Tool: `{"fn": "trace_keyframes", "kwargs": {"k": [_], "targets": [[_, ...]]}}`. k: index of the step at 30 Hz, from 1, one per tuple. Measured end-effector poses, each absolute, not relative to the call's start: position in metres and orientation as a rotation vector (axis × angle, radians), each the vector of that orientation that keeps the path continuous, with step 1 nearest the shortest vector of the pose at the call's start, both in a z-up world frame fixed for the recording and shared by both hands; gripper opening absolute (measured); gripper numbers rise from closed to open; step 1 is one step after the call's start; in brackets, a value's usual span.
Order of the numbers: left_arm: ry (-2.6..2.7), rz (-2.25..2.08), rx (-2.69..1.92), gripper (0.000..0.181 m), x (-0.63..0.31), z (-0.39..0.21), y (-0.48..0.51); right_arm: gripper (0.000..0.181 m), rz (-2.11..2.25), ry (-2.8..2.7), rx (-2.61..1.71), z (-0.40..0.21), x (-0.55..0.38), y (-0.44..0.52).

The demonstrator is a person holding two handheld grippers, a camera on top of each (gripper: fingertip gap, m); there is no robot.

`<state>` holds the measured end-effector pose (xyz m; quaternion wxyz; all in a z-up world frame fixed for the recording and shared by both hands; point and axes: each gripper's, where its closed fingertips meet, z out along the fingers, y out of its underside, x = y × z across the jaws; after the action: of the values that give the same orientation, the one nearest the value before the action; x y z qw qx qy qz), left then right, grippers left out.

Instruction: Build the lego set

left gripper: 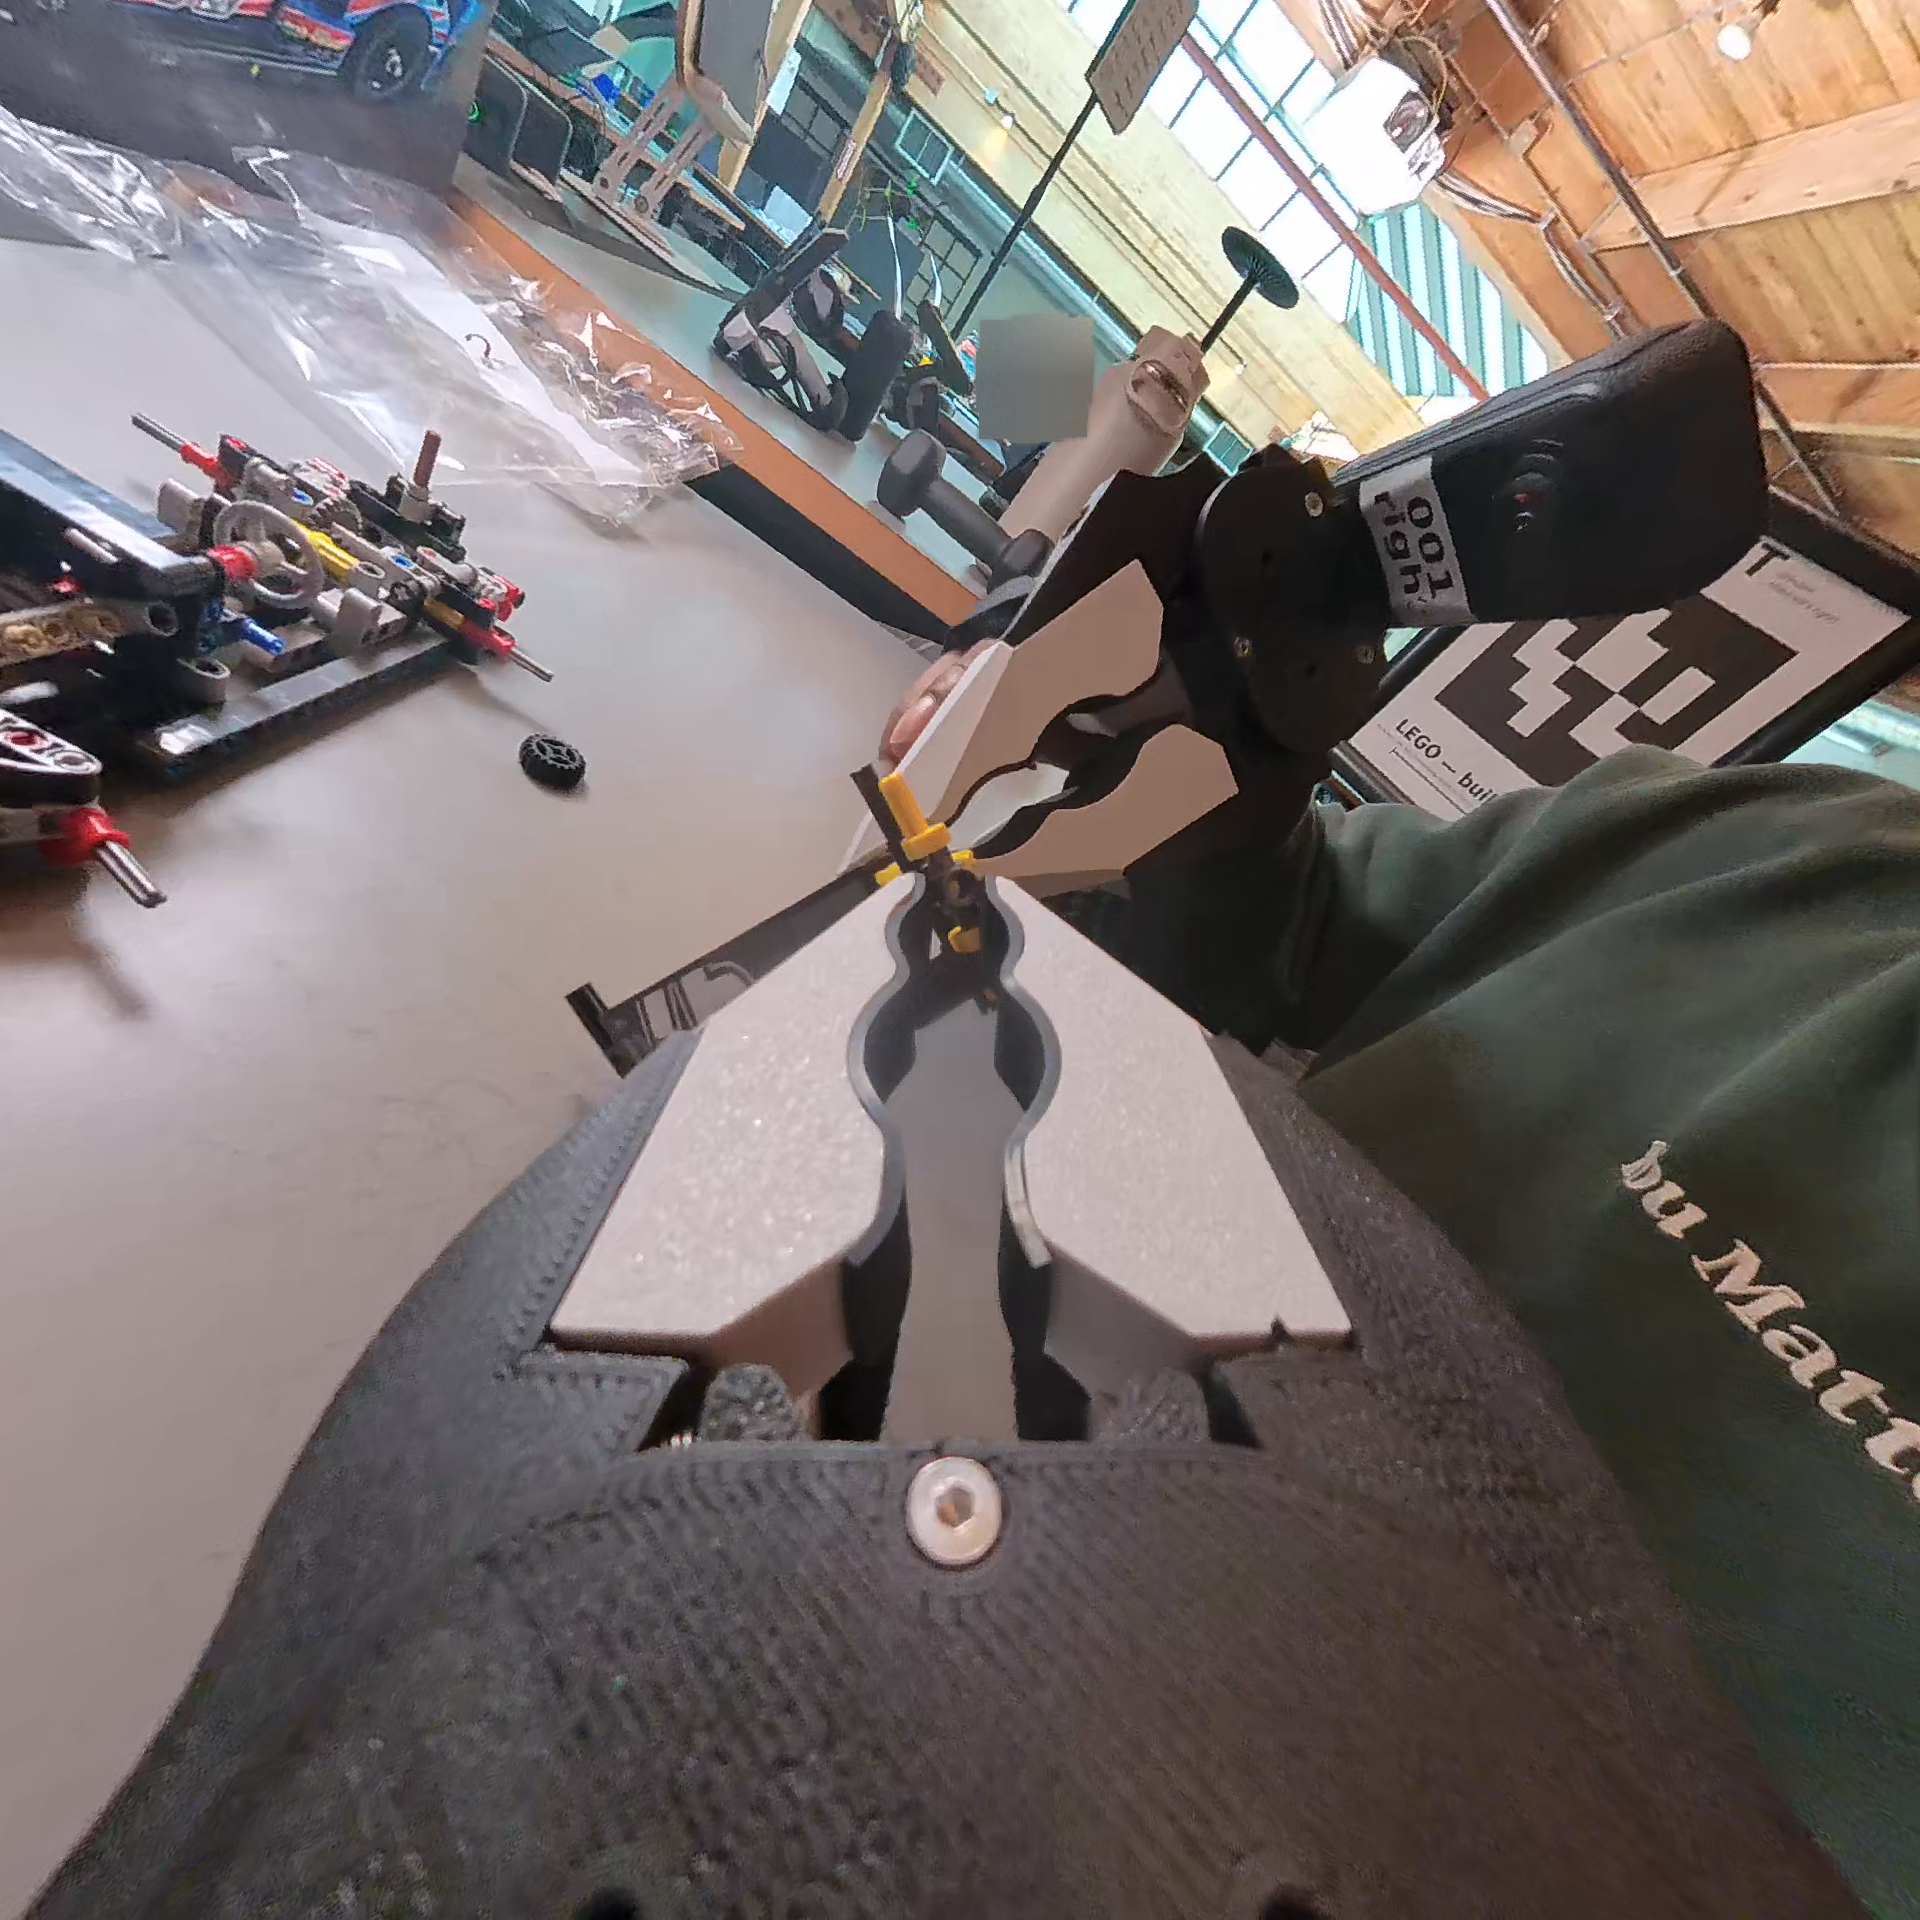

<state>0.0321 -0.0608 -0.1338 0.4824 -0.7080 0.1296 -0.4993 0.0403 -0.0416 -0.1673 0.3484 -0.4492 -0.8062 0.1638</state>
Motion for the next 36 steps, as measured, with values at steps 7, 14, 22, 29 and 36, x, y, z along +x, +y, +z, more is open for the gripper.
{"fn": "trace_keyframes", "kwargs": {"k": [7,14,22,29,36], "targets": [[0.428,-1.007,-1.762,0.006,0.037,-0.135,-0.061,0.003,0.276,-2.186,-1.138,-0.166,0.048,-0.040],[0.593,-0.657,-1.805,0.006,0.042,-0.146,-0.058,0.003,0.200,-2.256,-1.188,-0.176,0.055,-0.037],[0.720,-0.437,-1.812,0.005,0.042,-0.157,-0.057,0.003,0.209,-2.269,-1.238,-0.189,0.052,-0.035],[0.741,-0.422,-1.811,0.006,0.040,-0.162,-0.057,0.003,0.270,-2.265,-1.239,-0.194,0.049,-0.036],[0.820,-0.327,-1.803,0.006,0.042,-0.172,-0.056,0.003,0.344,-2.241,-1.224,-0.203,0.046,-0.035]]}}
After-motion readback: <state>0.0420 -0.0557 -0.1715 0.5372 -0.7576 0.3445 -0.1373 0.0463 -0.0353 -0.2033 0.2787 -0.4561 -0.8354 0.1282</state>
